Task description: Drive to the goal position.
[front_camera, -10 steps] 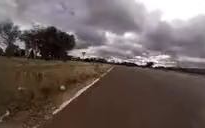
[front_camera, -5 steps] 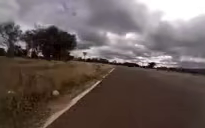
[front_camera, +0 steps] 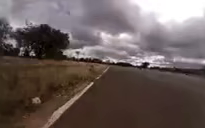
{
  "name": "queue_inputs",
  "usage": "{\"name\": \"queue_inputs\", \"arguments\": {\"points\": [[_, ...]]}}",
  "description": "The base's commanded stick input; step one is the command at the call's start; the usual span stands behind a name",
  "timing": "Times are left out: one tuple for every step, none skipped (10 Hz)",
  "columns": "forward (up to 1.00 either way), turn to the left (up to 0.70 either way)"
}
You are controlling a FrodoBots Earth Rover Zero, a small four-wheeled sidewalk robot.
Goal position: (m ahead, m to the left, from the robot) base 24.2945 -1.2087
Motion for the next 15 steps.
{"name": "queue_inputs", "arguments": {"points": [[0.85,-0.3],[0.85,-0.3],[0.85,-0.3],[0.85,-0.29],[0.85,-0.12],[0.85,0.04],[0.85,0.04],[0.85,0.04],[0.85,0.04],[0.85,0.38],[0.85,0.38],[0.85,0.04],[0.85,0.04],[0.85,0.04],[0.85,0.04]]}}
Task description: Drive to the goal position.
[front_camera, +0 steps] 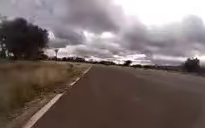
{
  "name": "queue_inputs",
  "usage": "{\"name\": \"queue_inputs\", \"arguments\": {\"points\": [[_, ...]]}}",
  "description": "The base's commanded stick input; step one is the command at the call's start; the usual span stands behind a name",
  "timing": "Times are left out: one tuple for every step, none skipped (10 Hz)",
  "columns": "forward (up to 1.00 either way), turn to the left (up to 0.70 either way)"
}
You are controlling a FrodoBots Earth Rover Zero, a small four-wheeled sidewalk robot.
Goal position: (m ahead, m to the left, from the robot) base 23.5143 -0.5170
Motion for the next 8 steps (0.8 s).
{"name": "queue_inputs", "arguments": {"points": [[0.85,0.04],[0.85,0.04],[0.85,0.04],[0.85,0.04],[0.85,0.04],[0.85,0.04],[0.85,0.04],[0.85,0.04]]}}
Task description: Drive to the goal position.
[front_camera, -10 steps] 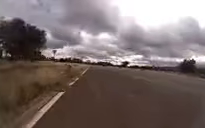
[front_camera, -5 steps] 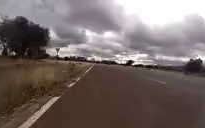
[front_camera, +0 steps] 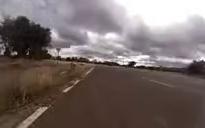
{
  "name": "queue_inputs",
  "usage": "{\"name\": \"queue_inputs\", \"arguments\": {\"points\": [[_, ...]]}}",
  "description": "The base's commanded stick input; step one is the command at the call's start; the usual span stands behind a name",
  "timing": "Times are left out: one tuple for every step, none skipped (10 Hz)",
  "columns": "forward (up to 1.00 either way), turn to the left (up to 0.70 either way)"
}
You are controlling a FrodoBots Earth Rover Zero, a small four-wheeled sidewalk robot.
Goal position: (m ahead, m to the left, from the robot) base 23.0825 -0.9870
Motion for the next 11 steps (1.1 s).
{"name": "queue_inputs", "arguments": {"points": [[0.85,0.04],[0.85,0.04],[0.85,0.04],[0.85,0.04],[0.85,0.04],[0.85,0.04],[0.85,0.04],[0.85,0.04],[0.85,0.04],[0.85,0.04],[0.85,0.04]]}}
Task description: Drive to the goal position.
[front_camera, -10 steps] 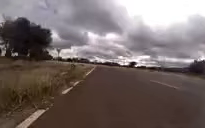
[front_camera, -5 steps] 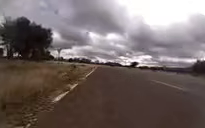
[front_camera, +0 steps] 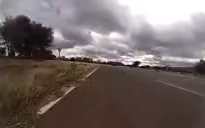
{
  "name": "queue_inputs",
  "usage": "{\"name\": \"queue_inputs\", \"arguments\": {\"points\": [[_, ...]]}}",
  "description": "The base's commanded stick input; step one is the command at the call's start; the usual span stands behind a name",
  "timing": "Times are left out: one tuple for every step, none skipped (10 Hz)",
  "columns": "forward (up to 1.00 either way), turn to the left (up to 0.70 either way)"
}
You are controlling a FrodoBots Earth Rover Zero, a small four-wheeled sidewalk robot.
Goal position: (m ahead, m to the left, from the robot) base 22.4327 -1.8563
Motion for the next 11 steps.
{"name": "queue_inputs", "arguments": {"points": [[0.85,0.04],[0.85,0.04],[0.85,0.04],[0.85,0.04],[0.85,0.04],[0.85,0.04],[0.85,0.04],[0.85,0.04],[0.85,0.04],[0.85,0.04],[0.85,0.04]]}}
